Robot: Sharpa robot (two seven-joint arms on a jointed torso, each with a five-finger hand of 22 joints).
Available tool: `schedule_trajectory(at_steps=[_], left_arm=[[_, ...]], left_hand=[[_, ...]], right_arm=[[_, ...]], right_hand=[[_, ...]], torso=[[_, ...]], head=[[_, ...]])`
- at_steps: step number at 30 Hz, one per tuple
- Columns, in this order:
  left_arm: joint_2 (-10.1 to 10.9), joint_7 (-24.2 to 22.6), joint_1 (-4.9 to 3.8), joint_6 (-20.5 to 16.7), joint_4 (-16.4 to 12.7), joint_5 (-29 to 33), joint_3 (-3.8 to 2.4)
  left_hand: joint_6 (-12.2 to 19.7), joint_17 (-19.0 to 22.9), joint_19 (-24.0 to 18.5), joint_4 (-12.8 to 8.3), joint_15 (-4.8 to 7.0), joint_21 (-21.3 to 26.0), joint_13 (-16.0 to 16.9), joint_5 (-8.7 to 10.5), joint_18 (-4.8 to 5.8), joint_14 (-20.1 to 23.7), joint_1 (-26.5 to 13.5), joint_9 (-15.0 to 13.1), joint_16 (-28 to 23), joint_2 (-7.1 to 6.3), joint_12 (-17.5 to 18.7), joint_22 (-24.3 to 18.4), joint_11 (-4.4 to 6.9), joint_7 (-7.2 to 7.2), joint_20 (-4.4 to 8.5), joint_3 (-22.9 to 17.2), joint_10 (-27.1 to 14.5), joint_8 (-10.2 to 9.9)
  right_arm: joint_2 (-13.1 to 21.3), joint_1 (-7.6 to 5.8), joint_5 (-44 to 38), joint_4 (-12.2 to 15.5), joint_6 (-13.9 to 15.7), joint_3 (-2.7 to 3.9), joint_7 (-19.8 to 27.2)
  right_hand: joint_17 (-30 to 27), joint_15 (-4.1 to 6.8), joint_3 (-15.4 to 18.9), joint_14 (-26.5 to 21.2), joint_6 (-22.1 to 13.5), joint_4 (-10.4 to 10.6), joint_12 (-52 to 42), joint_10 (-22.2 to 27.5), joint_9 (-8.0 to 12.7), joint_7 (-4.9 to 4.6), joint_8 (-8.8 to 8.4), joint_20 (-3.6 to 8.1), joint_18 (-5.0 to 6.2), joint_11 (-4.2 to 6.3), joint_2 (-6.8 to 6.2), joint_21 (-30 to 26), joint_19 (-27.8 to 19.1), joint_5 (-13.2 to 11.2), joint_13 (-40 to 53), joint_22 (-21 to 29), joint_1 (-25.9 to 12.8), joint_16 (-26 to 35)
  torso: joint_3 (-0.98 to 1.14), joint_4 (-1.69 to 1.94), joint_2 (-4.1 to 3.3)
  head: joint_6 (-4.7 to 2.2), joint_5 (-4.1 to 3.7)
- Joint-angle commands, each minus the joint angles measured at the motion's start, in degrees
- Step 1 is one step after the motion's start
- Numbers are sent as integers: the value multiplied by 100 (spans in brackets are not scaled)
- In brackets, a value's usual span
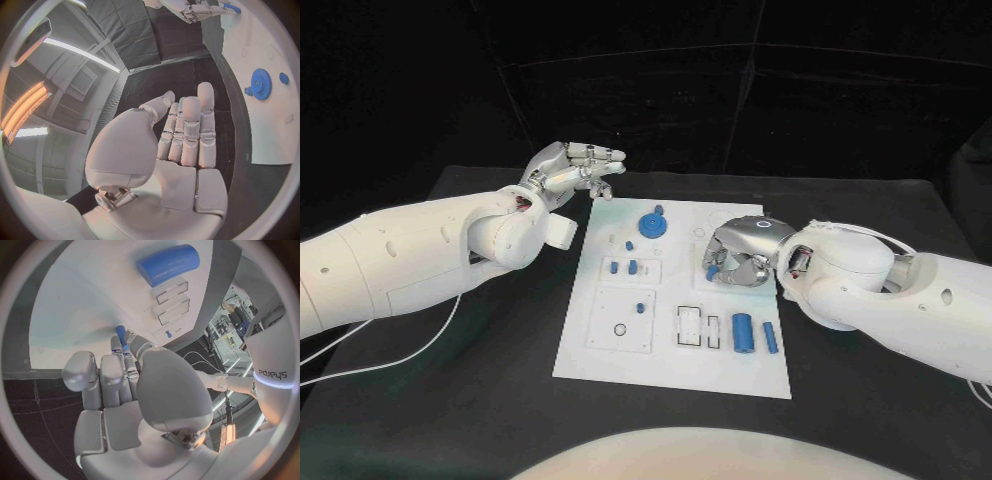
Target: Assemble the parts on the task board
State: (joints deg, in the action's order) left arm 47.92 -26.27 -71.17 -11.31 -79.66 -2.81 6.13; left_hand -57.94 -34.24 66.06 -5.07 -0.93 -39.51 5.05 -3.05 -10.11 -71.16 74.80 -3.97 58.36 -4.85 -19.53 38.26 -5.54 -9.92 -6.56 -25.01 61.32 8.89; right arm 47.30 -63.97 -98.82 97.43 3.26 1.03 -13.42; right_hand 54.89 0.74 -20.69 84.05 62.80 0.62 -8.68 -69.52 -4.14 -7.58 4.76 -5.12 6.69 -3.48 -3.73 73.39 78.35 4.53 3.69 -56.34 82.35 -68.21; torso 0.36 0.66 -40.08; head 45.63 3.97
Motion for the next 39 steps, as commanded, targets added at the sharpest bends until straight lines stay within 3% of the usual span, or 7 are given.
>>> schedule_trajectory(at_steps=[1,9,21,26,32,36,39], left_arm=[[0,-11,-9,60,-4,17,-4],[11,-9,-9,56,-1,17,-3],[13,-5,-9,58,-2,17,-3],[5,-8,-9,56,-3,17,-3],[-21,-11,-9,58,6,17,-3],[-31,-12,-10,58,4,17,-4],[-39,-12,-10,55,7,17,-4]], left_hand=[[9,5,-26,-12,4,28,5,-3,-37,25,30,7,-7,38,-27,-8,-24,-25,-7,37,-35,36],[9,5,-26,-12,4,28,5,-3,-37,25,30,7,-7,38,-27,-8,-24,-25,-7,37,-35,36],[9,5,-26,-12,4,28,5,-3,-37,25,30,7,-7,38,-27,-8,-24,-25,-7,37,-35,36],[9,5,-26,-12,4,28,5,-3,-37,25,30,7,-7,38,-27,-8,-24,-25,-7,37,-35,36],[9,5,-26,-12,4,28,5,-3,-37,25,30,7,-7,38,-27,-8,-24,-25,-7,37,-35,36],[9,5,-26,-12,4,28,5,-3,-37,25,30,7,-7,38,-27,-8,-24,-25,-7,37,-35,36],[9,5,-26,-12,4,28,5,-3,-37,25,30,7,-7,38,-27,-8,-24,-25,-7,37,-35,36]], right_arm=[[-7,-7,-124,16,279,0,34],[108,-6,45,230,939,2,115],[342,-34,781,863,1087,15,262],[26,-39,876,880,1107,14,470],[-551,6,738,611,1022,-5,670],[-872,110,625,427,945,-29,778],[-1042,163,587,323,879,-110,841]], right_hand=[[22,41,-99,81,62,-7,58,-66,0,3,25,12,-76,-7,24,37,25,-37,5,-23,53,-50],[43,40,-194,80,86,17,147,-104,10,-14,-2,16,-80,-16,-18,62,35,-54,3,-57,-45,-80],[60,37,-266,76,92,29,213,-116,15,-32,-27,14,-82,-25,-47,74,35,-7,3,-72,-98,-101],[85,34,-313,80,96,8,246,-129,17,-42,-40,13,-85,-30,-66,87,41,37,4,-91,-93,-124],[84,29,-346,79,89,-3,276,-123,20,-54,-54,11,-83,-40,-75,86,37,63,3,-83,-97,-129],[84,26,-362,78,83,-8,291,-119,22,-59,-61,9,-84,-45,-77,88,36,74,2,-86,-98,-132],[87,23,-376,78,77,-14,305,-114,23,-64,-68,6,-84,-50,-80,89,35,85,2,-87,-99,-136]], torso=[[-2,6,3],[-1,1,11],[-4,8,2],[-10,3,2],[-3,8,2],[-13,13,1],[-13,18,7]], head=[[6,1],[0,10],[-6,29],[11,61],[31,109],[45,132],[58,144]])
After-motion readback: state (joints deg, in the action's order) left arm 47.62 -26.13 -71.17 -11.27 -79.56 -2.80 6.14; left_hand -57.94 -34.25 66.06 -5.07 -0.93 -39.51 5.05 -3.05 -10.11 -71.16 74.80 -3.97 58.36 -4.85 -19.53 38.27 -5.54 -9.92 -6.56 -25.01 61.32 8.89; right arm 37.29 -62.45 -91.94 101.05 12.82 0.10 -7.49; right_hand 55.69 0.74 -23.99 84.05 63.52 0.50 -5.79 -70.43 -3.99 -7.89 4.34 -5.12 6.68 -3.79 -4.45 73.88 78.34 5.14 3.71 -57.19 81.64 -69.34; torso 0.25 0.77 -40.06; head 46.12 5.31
